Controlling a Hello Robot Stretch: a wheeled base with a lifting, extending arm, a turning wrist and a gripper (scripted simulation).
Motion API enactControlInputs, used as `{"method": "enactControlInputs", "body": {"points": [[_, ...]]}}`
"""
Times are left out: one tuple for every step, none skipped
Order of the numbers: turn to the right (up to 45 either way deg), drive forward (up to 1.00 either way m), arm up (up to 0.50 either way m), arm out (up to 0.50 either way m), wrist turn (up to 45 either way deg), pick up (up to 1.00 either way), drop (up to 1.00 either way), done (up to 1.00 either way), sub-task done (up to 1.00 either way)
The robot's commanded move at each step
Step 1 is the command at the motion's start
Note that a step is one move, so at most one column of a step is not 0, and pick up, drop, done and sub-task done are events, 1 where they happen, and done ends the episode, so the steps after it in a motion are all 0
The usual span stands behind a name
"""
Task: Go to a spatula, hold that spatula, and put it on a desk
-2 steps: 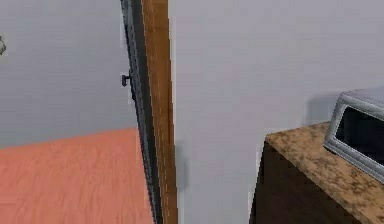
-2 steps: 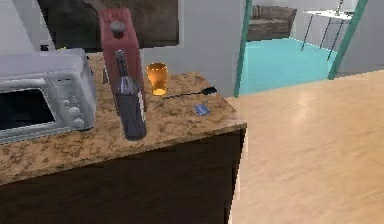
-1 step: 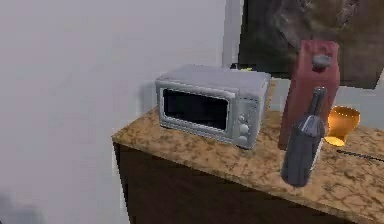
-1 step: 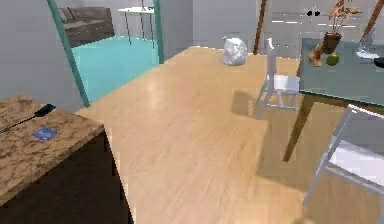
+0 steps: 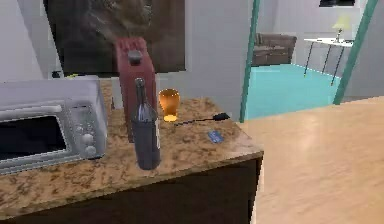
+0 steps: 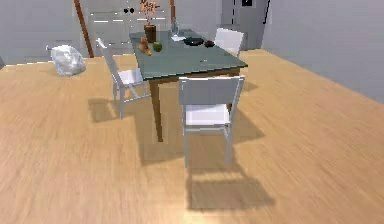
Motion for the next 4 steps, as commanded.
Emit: {"method": "enactControlInputs", "body": {"points": [[39.0, 0.0, 0.0, 0.0, 0.0, 0.0, 0.0, 0.0, 0.0], [0.0, 0.7, 0.0, 0.0, 0.0, 0.0, 0.0, 0.0, 0.0], [-9.0, 0.0, 0.0, 0.0, 0.0, 0.0, 0.0, 0.0, 0.0], [0.0, 0.2, 0.0, 0.0, 0.0, 0.0, 0.0, 0.0, 0.0]]}}
